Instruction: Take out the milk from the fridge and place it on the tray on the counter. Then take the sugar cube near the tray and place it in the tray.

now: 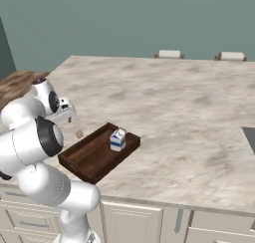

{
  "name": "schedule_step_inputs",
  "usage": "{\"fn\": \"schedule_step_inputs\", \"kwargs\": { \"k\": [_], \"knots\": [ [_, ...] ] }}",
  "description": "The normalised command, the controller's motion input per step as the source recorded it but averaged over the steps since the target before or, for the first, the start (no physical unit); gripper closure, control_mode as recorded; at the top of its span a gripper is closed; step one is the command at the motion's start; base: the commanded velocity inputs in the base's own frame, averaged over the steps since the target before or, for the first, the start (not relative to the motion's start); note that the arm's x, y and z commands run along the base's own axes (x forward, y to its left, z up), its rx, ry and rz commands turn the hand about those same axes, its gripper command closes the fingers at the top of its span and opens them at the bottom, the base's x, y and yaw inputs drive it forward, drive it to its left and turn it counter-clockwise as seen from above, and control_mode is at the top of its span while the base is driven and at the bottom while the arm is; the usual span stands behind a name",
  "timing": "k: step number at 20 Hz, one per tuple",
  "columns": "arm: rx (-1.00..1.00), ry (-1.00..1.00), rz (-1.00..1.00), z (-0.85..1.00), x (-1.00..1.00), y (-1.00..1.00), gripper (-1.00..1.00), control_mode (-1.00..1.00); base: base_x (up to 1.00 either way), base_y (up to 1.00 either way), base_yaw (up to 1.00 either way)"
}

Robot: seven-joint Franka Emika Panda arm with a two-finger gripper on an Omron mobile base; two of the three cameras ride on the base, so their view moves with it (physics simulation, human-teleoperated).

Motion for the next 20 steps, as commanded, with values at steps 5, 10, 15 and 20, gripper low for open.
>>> {"fn": "schedule_step_inputs", "kwargs": {
  "k": [5,10,15,20],
  "knots": [
    [0.03,0.00,0.00,-0.26,0.00,-0.46,-1.00,-1.00,0.00,0.00,0.00],
    [0.00,0.00,0.00,-0.27,0.13,-0.16,-1.00,-1.00,0.00,0.00,0.00],
    [0.00,0.05,0.00,-0.29,0.23,-0.02,-1.00,-1.00,0.00,0.00,0.00],
    [0.00,0.09,0.00,-0.26,0.27,0.00,-1.00,-1.00,0.00,0.00,0.00]
  ]
}}
